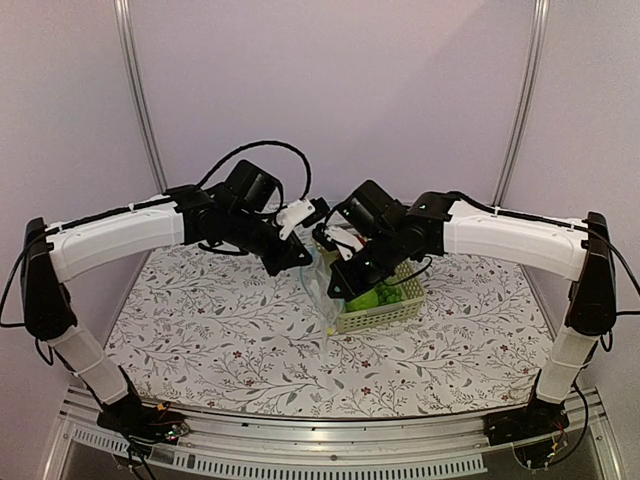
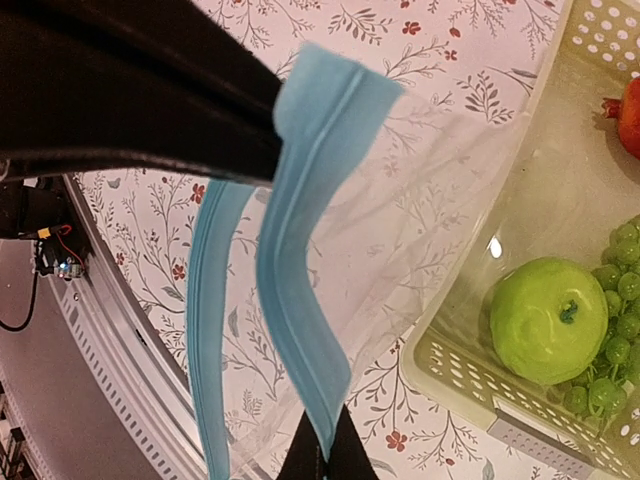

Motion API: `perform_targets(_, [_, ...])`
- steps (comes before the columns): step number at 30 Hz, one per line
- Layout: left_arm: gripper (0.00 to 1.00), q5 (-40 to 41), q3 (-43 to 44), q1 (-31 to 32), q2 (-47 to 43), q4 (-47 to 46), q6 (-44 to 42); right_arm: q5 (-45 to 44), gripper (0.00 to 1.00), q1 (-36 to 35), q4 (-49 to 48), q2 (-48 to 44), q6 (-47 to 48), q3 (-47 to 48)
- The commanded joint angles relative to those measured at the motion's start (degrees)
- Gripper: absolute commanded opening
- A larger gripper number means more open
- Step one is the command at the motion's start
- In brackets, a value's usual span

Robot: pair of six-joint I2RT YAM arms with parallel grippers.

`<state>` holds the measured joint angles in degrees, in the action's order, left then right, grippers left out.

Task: Place the food in the zip-top bag and seal the zipper
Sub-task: Open the zipper food storage bag at the center of the board, then pass from the right arm to the left

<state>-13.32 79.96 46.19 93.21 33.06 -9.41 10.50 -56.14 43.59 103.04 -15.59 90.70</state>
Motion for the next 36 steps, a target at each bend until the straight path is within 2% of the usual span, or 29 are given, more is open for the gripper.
perform_targets(1, [0.0, -0.21, -2.99, 0.6, -2.43, -0.93, 1.3, -4.14, 0.0, 0.89, -1.1, -1.97, -2.28, -1.65])
perform_targets(10, [0.0, 4.34, -4.68, 0.56, -2.78, -0.12, 5.29, -16.25, 0.0, 1.49, -3.61, -4.69, -8.27, -4.24])
perform_targets(13, [0.0, 3.42, -4.93, 0.56, -2.74, 0.35, 6.23, -12.83, 0.0, 1.52, -6.2, -5.66, -7.81, -5.07])
perform_targets(14, [0.04, 2.78, -4.99, 0.56, -2.87, 0.39, 6.32, -9.96, 0.0, 1.5, -6.97, -5.89, -6.89, -5.04])
perform_targets(16, [0.33, 1.31, -4.95, 0.56, -3.43, 0.38, 6.06, -4.28, 0.0, 1.54, -6.65, -5.86, -2.28, -4.33])
perform_targets(18, [0.72, -0.17, -4.63, 0.5, -4.4, 0.4, 5.62, -1.08, 0.0, 1.77, -3.84, -5.66, 1.06, -2.53])
perform_targets(20, [0.94, -1.63, -4.23, 0.44, -6.29, 0.38, 5.17, 0.65, 0.0, 1.85, 1.01, -4.9, 5.15, 0.24])
perform_targets(21, [0.99, -2.23, -4.21, 0.39, -7.31, 0.22, 5.0, 1.69, 0.0, 1.84, 3.19, -4.2, 7.24, 1.46])
perform_targets(28, [1.0, -3.66, -3.54, 0.04, -12.37, -0.89, 6.92, 6.04, 0.0, 1.78, 11.86, -2.6, 14.61, 6.07])
perform_targets(31, [0.99, -5.29, -1.88, 0.04, -11.53, -0.33, 8.16, 6.99, 0.0, 1.87, 12.57, -2.47, 14.97, 6.25])
perform_targets(36, [0.99, -3.38, -0.96, 0.04, -11.61, -1.33, 8.31, 7.26, 0.0, 1.86, 12.81, -2.51, 14.98, 6.32])
